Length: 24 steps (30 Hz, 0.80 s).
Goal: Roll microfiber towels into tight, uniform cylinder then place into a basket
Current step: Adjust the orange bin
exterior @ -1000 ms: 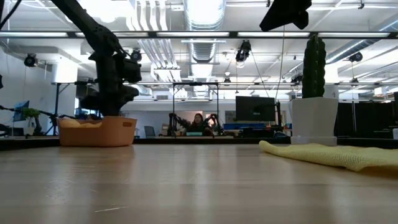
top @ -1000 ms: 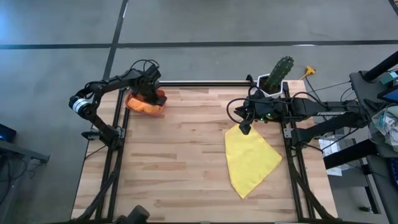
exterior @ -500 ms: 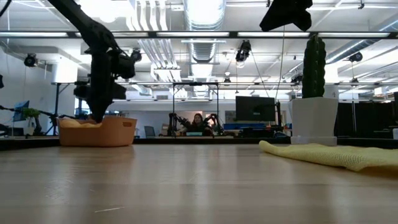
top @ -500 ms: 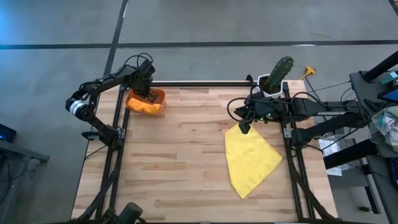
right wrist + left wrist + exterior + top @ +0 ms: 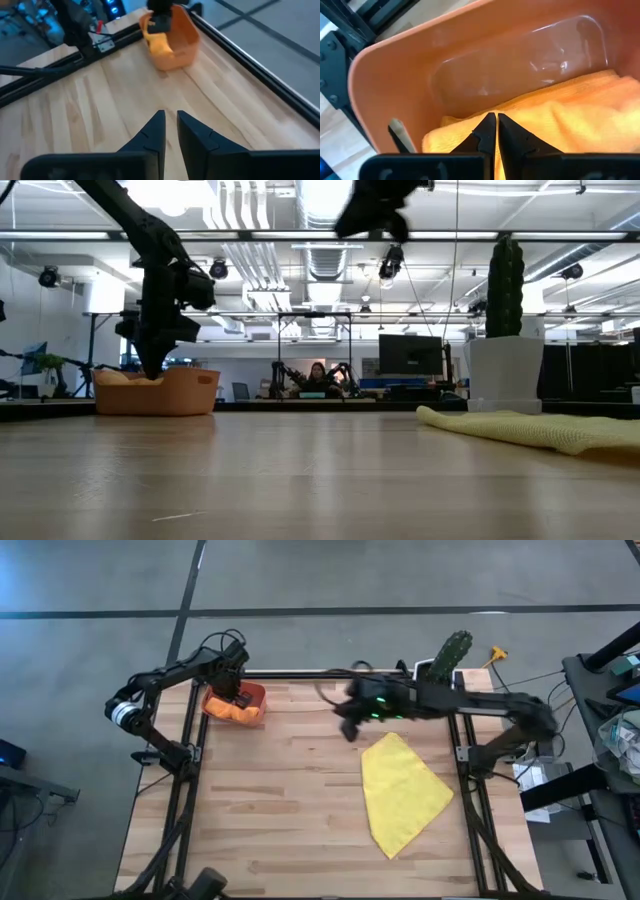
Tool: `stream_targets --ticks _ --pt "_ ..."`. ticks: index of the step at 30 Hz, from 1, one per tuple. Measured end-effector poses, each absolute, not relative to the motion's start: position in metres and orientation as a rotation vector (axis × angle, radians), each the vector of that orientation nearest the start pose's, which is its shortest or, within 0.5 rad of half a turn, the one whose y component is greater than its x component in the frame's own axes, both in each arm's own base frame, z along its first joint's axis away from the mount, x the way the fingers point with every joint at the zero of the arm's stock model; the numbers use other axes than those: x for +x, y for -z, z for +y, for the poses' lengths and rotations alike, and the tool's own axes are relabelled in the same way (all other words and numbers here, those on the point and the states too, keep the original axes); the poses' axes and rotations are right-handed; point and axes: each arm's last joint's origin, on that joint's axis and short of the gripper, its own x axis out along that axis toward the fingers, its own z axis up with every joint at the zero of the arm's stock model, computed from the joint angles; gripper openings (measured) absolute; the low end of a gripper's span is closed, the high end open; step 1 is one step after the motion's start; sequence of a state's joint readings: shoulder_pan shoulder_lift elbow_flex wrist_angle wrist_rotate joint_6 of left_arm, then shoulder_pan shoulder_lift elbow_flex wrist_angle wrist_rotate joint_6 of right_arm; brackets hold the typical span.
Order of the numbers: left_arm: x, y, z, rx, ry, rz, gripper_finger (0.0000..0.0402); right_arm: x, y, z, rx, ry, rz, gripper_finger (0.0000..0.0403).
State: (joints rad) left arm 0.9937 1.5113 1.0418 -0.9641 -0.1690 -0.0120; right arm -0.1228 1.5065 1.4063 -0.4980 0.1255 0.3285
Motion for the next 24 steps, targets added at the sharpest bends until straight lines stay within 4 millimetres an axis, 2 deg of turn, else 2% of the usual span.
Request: stream_targets --ticks 6,11,16,24 --pt "0.128 -0.215 0.222 -0.602 -0.987 1.414 0.0001 0.395 -0.359 -0.071 0.28 0.292 0.532 0.0033" --pt "0.132 -0.222 0.221 -0.666 -0.893 1.271 0.0001 0.428 -0.36 -0.091 0.321 0.264 0.628 0.0033" --pt "0.138 -0.221 0.225 -0.613 -0.92 1.224 0.0001 0.434 -0.365 -0.1 0.335 0.288 0.748 0.0033" --pt "0.156 -0.206 0.23 -0.664 -0.828 1.165 0.0001 0.421 -0.383 -0.099 0.358 0.341 0.771 0.0033"
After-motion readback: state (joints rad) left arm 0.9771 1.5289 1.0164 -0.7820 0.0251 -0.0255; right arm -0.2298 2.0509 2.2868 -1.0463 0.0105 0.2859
